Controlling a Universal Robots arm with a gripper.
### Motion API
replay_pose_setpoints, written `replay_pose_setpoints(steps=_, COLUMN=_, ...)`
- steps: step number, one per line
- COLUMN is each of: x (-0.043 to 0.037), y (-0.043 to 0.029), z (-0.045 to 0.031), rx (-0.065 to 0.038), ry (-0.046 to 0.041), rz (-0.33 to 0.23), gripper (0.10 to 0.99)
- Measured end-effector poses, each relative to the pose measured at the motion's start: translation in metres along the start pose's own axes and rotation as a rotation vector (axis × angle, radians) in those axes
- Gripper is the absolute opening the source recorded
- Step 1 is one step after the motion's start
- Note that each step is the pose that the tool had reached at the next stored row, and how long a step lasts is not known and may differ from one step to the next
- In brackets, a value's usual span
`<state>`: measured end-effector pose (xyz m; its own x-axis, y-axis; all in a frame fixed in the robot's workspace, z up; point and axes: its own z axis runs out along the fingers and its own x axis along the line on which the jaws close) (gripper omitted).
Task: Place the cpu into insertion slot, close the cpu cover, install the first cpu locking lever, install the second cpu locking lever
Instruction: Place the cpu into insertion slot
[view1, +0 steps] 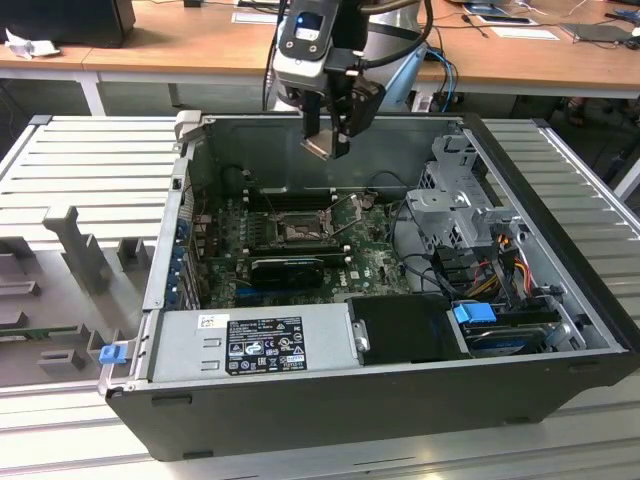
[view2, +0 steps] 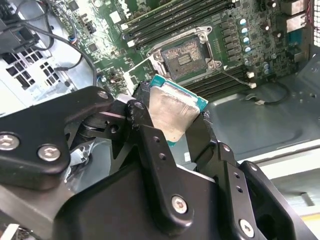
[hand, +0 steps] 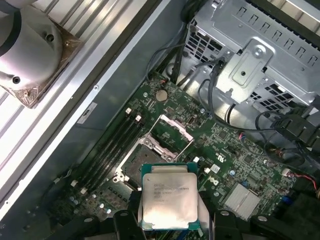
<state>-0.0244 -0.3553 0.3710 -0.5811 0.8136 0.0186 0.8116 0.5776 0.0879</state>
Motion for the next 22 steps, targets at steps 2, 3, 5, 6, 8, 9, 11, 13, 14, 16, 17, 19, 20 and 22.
replay_pose_setpoints(steps=2, x=0.0, y=0.0, z=0.0, rx=0.0, ry=-0.0019, rz=0.021, gripper=0.529)
replay_pose_setpoints(steps=3, x=0.0, y=0.0, z=0.0, rx=-0.001, ry=-0.0027, rz=0.03, gripper=0.529)
replay_pose_setpoints(steps=5, x=0.0, y=0.0, z=0.0, rx=-0.001, ry=-0.0054, rz=0.062, gripper=0.529)
replay_pose_setpoints(steps=6, x=0.0, y=0.0, z=0.0, rx=-0.001, ry=-0.0061, rz=0.069, gripper=0.529)
replay_pose_setpoints(steps=8, x=0.0, y=0.0, z=0.0, rx=-0.002, ry=-0.0082, rz=0.093, gripper=0.529)
replay_pose_setpoints(steps=9, x=0.0, y=0.0, z=0.0, rx=-0.002, ry=-0.0088, rz=0.1, gripper=0.529)
replay_pose_setpoints(steps=11, x=0.0, y=0.0, z=0.0, rx=-0.002, ry=-0.0102, rz=0.116, gripper=0.529)
replay_pose_setpoints(steps=13, x=0.0, y=0.0, z=0.0, rx=-0.002, ry=-0.0115, rz=0.13, gripper=0.529)
replay_pose_setpoints(steps=14, x=0.0, y=0.0, z=0.0, rx=-0.002, ry=-0.0118, rz=0.134, gripper=0.529)
replay_pose_setpoints(steps=16, x=0.0, y=0.0, z=0.0, rx=-0.003, ry=-0.0127, rz=0.143, gripper=0.529)
replay_pose_setpoints(steps=17, x=0.0, y=0.0, z=0.0001, rx=-0.003, ry=-0.0136, rz=0.154, gripper=0.529)
replay_pose_setpoints(steps=19, x=-0.0001, y=0.0001, z=0.0006, rx=-0.003, ry=-0.0158, rz=0.178, gripper=0.529)
replay_pose_setpoints(steps=20, x=-0.0001, y=0.0001, z=0.0009, rx=-0.003, ry=-0.0169, rz=0.19, gripper=0.529)
replay_pose_setpoints(steps=22, x=-0.0002, y=0.0, z=0.0017, rx=-0.004, ry=-0.0201, rz=0.227, gripper=0.529)
